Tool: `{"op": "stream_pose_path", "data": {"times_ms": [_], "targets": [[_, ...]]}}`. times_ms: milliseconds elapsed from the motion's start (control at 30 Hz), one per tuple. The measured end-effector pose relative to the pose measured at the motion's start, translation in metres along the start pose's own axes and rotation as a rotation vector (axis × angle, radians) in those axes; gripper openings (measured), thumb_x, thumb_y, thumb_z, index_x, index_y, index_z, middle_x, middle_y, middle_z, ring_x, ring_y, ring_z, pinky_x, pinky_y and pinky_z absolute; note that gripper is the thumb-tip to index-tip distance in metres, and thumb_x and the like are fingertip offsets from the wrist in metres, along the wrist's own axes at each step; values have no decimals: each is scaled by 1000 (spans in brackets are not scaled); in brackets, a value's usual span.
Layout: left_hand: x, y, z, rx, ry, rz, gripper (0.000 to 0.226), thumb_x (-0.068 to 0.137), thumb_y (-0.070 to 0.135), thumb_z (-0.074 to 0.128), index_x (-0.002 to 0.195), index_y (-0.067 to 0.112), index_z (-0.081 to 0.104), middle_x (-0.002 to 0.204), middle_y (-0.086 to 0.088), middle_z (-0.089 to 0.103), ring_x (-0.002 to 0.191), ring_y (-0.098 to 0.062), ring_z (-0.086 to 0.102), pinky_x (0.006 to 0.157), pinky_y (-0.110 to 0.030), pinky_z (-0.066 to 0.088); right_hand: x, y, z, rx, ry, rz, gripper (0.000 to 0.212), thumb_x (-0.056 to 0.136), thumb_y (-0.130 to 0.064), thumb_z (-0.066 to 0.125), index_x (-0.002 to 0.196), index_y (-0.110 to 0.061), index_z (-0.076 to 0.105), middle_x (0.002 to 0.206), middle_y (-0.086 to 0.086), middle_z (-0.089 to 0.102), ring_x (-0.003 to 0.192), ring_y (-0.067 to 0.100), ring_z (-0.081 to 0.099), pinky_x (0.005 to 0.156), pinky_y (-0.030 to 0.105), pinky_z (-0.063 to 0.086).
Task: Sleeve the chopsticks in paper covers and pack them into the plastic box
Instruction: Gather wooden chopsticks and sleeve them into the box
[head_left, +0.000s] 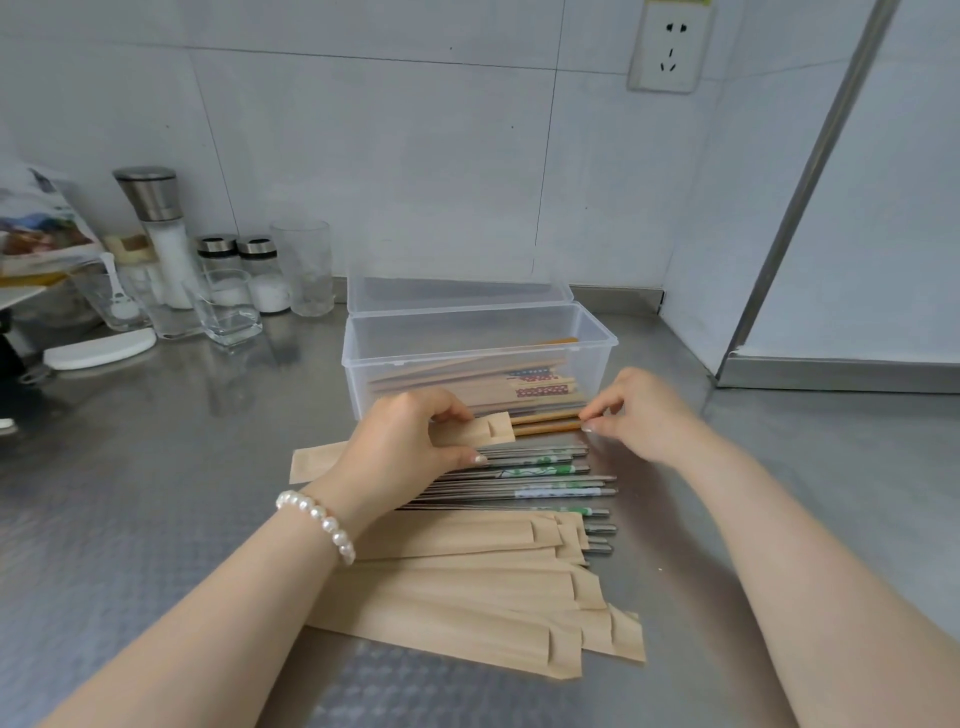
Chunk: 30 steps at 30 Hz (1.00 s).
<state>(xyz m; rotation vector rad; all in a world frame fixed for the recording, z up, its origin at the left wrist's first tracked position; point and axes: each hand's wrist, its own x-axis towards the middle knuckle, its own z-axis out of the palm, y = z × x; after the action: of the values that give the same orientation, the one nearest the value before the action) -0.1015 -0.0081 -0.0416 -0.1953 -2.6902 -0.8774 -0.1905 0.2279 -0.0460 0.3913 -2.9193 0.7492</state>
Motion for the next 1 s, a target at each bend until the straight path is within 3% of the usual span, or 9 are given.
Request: {"op": "stream_pose_path", "data": {"times_ms": [133, 300, 400, 467, 567, 633, 733, 833, 1000], "targets": [[1, -3, 4, 5, -31, 20, 35, 65, 32, 81, 96, 24, 66, 85, 13, 58, 84, -8, 50, 76, -21, 38, -3, -1, 2, 57, -43, -36, 11, 78, -15, 73, 88, -14, 76, 70, -11, 49, 66, 4, 47, 59, 16, 33], [2, -5, 5, 4, -37, 26, 35, 64, 32, 81, 94, 24, 66, 86, 10, 60, 83, -11, 52, 76, -24, 41, -1, 1, 5, 175, -58, -76, 5, 75, -11, 74, 74, -16, 73, 77, -2, 53, 66, 7, 44, 65, 23, 36], [2, -5, 3, -3, -25, 23, 36, 64, 32, 81, 95, 23, 67, 85, 11, 60, 83, -10, 51, 75, -22, 40, -2, 2, -6, 288, -7, -90, 8, 77, -3, 71, 73, -10, 70, 70, -5, 57, 62, 5, 48, 63, 14, 39], [2, -4, 1, 11, -7, 15, 36, 64, 31, 81, 96, 22, 66, 84, 12, 58, 81, -8, 49, 73, -21, 38, -4, 3, -19, 436, 20, -99, 13, 79, 0, 68, 71, -11, 67, 63, -6, 63, 55, 2, 54, 61, 8, 42], [3, -5, -1, 26, 33, -15, 37, 63, 30, 81, 96, 22, 65, 84, 12, 59, 79, -9, 48, 74, -24, 42, -9, 6, -36, 719, 61, -111, 17, 76, 4, 67, 69, -11, 68, 54, -3, 67, 46, 4, 54, 53, 16, 44], [3, -7, -2, 15, 57, -28, 37, 63, 30, 82, 95, 24, 65, 84, 13, 58, 78, -9, 48, 73, -23, 41, -11, 9, -41, 1001, 61, -78, 7, 58, -10, 78, 60, -14, 71, 51, 1, 65, 45, 6, 53, 51, 18, 44], [3, -6, -1, -11, 61, -29, 36, 63, 29, 82, 94, 23, 65, 83, 13, 56, 76, -8, 47, 71, -21, 38, -7, 12, -43, 1354, 110, -29, 31, 35, -33, 87, 55, -14, 72, 47, -1, 58, 43, 8, 49, 46, 16, 41], [2, -3, -1, -18, 51, -21, 37, 62, 29, 82, 94, 23, 64, 84, 13, 57, 74, -7, 48, 70, -21, 38, -5, 11, -43, 1497, 215, 71, 27, 48, -36, 81, 53, -15, 65, 41, -2, 43, 37, 9, 36, 41, 15, 32], [3, -4, -1, -42, 33, -11, 38, 60, 32, 83, 92, 26, 63, 87, 10, 62, 80, -9, 54, 71, -21, 40, -3, 19, -43, 1427, 436, 223, 41, 88, -39, 56, 63, -11, 42, 34, -6, 24, 32, 9, 20, 40, 17, 19]]}}
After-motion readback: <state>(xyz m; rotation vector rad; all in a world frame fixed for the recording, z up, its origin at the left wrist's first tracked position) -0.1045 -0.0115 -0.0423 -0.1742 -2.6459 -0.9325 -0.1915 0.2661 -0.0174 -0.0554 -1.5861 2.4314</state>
